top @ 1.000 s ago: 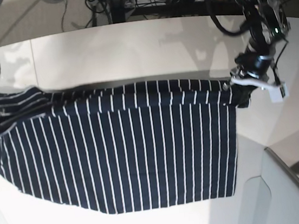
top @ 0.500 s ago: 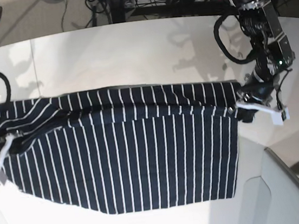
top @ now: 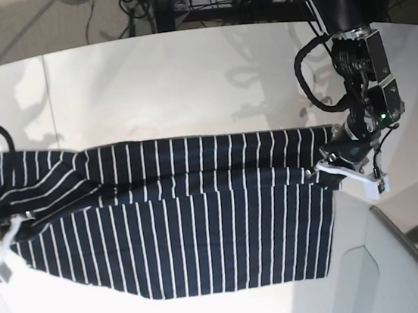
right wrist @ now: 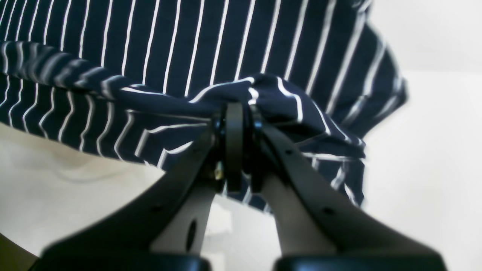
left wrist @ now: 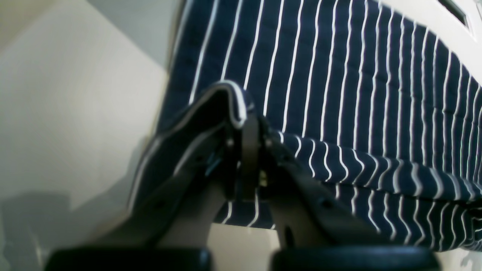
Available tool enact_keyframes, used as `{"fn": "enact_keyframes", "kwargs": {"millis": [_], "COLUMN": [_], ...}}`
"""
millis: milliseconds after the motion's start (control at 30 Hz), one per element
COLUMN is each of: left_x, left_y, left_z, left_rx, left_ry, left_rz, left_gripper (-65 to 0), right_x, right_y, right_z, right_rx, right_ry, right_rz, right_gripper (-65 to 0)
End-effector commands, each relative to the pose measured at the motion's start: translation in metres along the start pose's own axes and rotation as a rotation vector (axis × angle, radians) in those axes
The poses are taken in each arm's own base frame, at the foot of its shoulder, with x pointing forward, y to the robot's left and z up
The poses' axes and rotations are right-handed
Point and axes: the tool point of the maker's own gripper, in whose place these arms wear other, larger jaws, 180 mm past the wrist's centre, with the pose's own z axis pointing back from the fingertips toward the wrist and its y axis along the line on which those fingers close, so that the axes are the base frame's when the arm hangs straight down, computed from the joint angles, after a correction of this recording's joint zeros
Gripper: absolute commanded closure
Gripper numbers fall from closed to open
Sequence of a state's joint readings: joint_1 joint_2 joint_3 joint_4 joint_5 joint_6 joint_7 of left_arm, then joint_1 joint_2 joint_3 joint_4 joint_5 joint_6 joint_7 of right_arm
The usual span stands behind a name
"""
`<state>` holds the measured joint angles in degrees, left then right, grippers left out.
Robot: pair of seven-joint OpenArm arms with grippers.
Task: Layout the t-shirt on the table in an organized manner, then fold the t-shirt properly
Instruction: 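Lift the shirt edge with both grippers and fold it over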
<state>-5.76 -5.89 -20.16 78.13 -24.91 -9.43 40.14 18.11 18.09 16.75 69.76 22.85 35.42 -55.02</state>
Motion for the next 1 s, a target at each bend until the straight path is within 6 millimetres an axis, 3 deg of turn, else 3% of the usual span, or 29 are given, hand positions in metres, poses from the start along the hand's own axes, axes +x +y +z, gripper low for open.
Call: {"fn": "enact_keyframes", "kwargs": {"millis": [0, 200, 333, 400, 467, 567, 600, 667, 733, 867, 967], "left_x": [0.027, 0.036, 0.026, 0.023, 0.026, 0.043, 0.049, 0.063, 0.077, 0.061, 0.024], "left_y": [-0.003, 0.003, -0.003, -0.002, 0.0, 0.002, 0.008, 0.022, 0.034, 0.056, 0.067], "left_z": [0.0, -0.009, -0.022, -0.027, -0.028, -0.023, -0.02, -0.01, 0.001, 0.023, 0.037], "left_rx": [-0.013, 0.004, 0.02, 0.026, 0.029, 0.034, 0.045, 0.073, 0.099, 0.149, 0.164], "left_ry": [-0.065, -0.11, -0.099, -0.101, -0.123, -0.209, -0.24, -0.302, -0.35, -0.352, -0.297], "left_rz": [-0.008, -0.016, -0.109, -0.121, -0.114, -0.107, -0.095, -0.066, -0.041, -0.043, -0.045], "left_gripper": [0.0, 0.0, 0.0, 0.0, 0.0, -24.7, -32.4, -45.6, -54.3, -56.1, -56.1], "right_x": [0.019, 0.015, 0.025, 0.03, 0.034, 0.044, 0.044, 0.04, 0.027, -0.019, -0.06], "right_y": [-0.006, -0.006, -0.007, -0.008, -0.01, -0.019, -0.019, -0.023, -0.032, -0.053, -0.052], "right_z": [0.005, -0.011, -0.013, -0.011, -0.009, -0.003, -0.002, -0.001, 0.004, 0.028, 0.043], "right_rx": [-0.001, 0.03, 0.034, 0.033, 0.028, 0.01, 0.008, 0.003, -0.017, -0.09, -0.136], "right_ry": [-0.063, -0.075, -0.125, -0.149, -0.172, -0.224, -0.235, -0.237, -0.24, -0.262, -0.251], "right_rz": [0.005, -0.049, -0.062, -0.06, -0.061, -0.059, -0.06, -0.065, -0.101, -0.242, -0.346], "right_gripper": [-0.8, -0.8, -2.7, -10.1, -22.5, -43.8, -48.3, -50.0, -46.8, -44.9, -47.7]}}
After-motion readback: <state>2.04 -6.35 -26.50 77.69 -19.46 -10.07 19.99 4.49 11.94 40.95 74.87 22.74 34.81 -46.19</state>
